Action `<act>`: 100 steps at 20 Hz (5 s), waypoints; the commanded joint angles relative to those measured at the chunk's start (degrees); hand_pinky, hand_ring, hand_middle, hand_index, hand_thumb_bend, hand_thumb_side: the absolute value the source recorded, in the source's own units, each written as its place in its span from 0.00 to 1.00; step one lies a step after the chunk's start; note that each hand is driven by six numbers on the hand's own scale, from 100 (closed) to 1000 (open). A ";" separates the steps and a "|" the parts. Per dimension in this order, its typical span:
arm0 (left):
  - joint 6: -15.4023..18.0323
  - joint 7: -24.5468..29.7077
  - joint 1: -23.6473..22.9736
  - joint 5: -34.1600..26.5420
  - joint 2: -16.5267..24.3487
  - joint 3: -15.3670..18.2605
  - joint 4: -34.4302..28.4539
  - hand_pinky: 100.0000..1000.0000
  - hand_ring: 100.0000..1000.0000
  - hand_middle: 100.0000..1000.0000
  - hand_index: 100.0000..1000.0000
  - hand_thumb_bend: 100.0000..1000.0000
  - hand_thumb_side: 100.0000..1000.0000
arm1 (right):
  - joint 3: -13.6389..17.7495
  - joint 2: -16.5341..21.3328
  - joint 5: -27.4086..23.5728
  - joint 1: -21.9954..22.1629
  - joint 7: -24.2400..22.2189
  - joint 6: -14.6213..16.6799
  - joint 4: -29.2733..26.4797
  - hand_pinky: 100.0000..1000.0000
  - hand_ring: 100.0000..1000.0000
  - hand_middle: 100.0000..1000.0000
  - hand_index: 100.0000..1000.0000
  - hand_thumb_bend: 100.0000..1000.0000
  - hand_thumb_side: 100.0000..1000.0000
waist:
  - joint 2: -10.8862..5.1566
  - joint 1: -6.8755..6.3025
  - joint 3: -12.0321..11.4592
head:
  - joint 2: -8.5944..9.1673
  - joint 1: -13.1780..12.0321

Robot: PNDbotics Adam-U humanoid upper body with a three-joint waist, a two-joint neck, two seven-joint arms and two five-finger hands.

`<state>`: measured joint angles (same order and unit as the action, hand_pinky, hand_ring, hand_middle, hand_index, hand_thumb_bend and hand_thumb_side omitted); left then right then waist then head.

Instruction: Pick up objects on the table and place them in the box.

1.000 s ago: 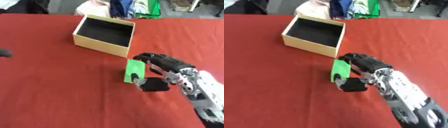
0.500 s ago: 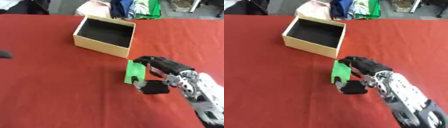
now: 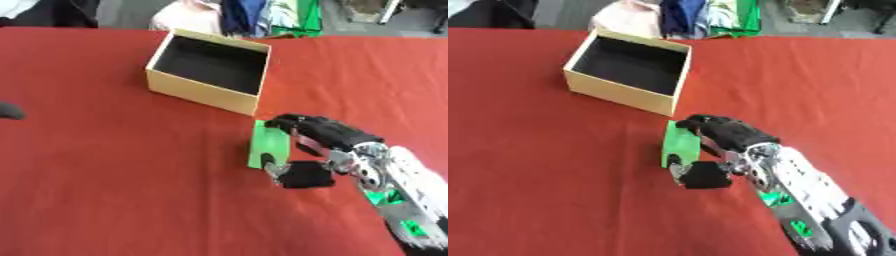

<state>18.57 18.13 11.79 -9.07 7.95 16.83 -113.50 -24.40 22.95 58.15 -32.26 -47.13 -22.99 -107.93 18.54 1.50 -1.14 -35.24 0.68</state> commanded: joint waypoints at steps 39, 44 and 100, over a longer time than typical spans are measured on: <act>-0.42 1.44 0.83 -0.37 0.04 -0.21 -1.09 0.56 0.55 0.71 0.88 0.00 0.48 | 2.16 1.33 1.78 -3.05 -0.98 -3.89 -2.71 0.97 1.00 0.95 1.00 0.00 0.72 | 0.20 -0.92 -0.04 | 1.12 -0.69; -0.49 1.53 0.92 -0.39 -0.04 -0.24 -1.09 0.56 0.55 0.71 0.88 0.00 0.48 | 1.79 1.00 0.91 -3.55 -0.56 -4.05 -1.83 0.97 1.00 0.95 1.00 0.00 0.74 | 0.35 -0.86 -0.18 | 1.17 -0.51; -0.71 2.58 1.46 -0.20 -0.66 -0.49 -1.09 0.57 0.55 0.72 0.88 0.00 0.48 | 0.28 -0.42 -2.78 -1.82 6.36 -5.03 2.57 0.75 0.79 0.85 1.00 0.00 0.59 | 1.48 -0.99 -0.86 | 1.91 0.11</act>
<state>17.84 20.44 12.62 -9.32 7.05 16.48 -113.50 -24.08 22.26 55.40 -33.71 -40.74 -27.38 -104.74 19.86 1.37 -1.91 -33.86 0.68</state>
